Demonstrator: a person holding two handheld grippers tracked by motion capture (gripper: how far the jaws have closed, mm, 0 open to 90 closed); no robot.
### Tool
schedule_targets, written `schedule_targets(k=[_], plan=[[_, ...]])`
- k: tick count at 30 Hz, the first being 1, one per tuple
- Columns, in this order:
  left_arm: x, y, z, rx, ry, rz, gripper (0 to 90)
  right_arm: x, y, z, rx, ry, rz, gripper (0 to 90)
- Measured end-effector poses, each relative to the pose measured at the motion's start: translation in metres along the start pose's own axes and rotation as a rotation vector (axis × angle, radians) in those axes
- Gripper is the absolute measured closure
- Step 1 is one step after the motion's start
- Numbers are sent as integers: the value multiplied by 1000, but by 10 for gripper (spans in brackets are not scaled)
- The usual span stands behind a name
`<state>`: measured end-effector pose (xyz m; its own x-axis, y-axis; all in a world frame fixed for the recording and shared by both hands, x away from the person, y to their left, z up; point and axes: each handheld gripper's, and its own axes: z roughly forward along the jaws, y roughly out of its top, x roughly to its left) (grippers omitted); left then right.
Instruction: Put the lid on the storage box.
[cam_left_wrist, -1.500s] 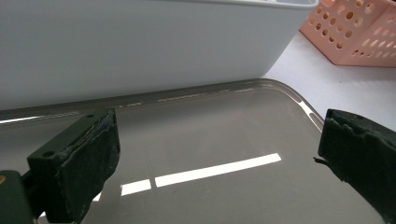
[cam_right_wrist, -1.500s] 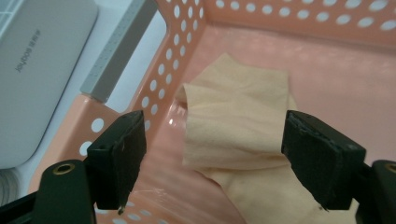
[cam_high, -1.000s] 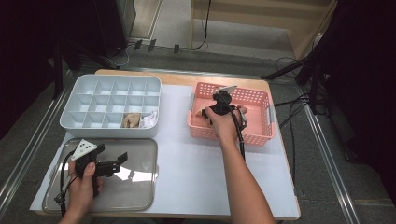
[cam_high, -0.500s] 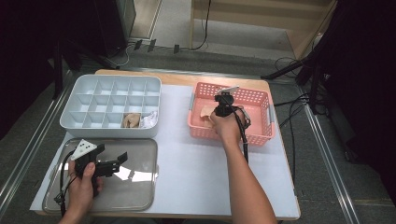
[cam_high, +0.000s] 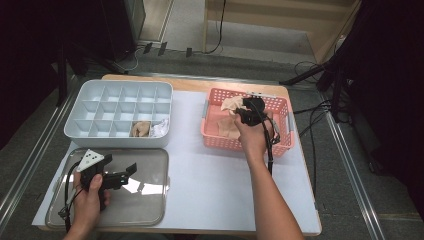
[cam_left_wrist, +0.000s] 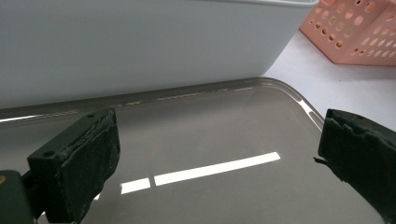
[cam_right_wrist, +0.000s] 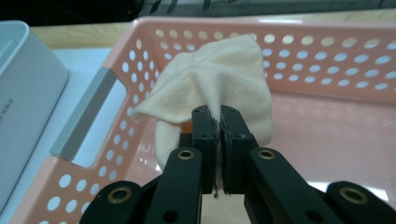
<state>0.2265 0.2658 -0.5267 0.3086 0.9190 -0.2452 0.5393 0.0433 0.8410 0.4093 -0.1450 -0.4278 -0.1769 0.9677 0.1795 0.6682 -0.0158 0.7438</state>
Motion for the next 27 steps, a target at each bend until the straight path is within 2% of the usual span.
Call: schedule_targets(k=[6, 12, 18, 21, 23, 27], plan=[[0, 0, 0, -1, 2, 2, 0, 1, -7, -25, -102, 41, -16, 871], [-1, 0, 0, 2, 4, 6, 0, 4, -20, -53, -151, 89, -39, 871], [-1, 0, 0, 0, 8, 7, 0, 3, -39, -84, -184, 131, -64, 871], [-1, 0, 0, -2, 8, 7, 0, 2, -45, -91, -187, 144, -61, 871], [-2, 0, 0, -2, 9, 8, 0, -1, -55, -105, -196, 164, -62, 870], [-2, 0, 1, -1, 7, 6, 0, -3, -65, -116, -204, 182, -62, 870]])
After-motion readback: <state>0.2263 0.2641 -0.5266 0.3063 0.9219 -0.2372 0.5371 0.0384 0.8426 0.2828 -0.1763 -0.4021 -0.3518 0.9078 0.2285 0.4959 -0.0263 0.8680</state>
